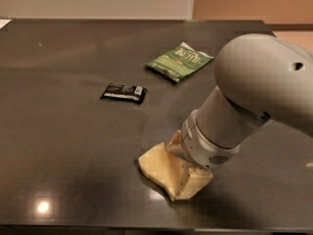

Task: Move sponge near green jalapeno chip bag

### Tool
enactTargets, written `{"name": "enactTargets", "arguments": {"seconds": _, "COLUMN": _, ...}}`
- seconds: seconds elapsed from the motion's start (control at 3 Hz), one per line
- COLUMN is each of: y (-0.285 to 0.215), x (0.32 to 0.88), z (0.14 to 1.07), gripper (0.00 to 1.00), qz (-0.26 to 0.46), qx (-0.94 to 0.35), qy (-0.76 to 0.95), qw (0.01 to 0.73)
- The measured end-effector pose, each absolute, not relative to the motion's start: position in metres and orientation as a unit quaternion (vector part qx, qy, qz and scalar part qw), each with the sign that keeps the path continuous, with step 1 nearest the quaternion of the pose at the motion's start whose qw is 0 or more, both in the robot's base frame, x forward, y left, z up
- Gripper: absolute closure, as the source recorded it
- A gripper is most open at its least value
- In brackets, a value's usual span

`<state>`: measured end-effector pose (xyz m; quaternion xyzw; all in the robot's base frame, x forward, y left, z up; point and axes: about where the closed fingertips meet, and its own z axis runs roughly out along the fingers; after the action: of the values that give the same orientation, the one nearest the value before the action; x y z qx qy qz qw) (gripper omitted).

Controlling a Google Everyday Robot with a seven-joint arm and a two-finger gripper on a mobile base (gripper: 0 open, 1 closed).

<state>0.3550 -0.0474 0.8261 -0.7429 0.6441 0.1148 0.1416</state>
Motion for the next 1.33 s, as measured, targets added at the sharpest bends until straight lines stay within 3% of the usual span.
{"name": "enactTargets", "arguments": {"seconds": 0.33, "y": -0.053, "x": 0.365, "z": 0.843, "gripper": 0.88, "qz": 0.122, "qx": -0.731, "qy": 0.656, "qw": 0.141}}
{"name": "enactTargets", "arguments": {"seconds": 0.67, "y": -0.061, "x": 0.387, "z": 0.870, "gripper": 1.00, "qz": 0.121, "qx": -0.716, "qy": 0.673, "qw": 0.142}}
{"name": "enactTargets", "arguments": {"seconds": 1.33, "y": -0.076, "x": 0.474, "z": 0.906, "gripper": 1.00, "qz": 0.103, "qx": -0.685, "qy": 0.704, "qw": 0.155}}
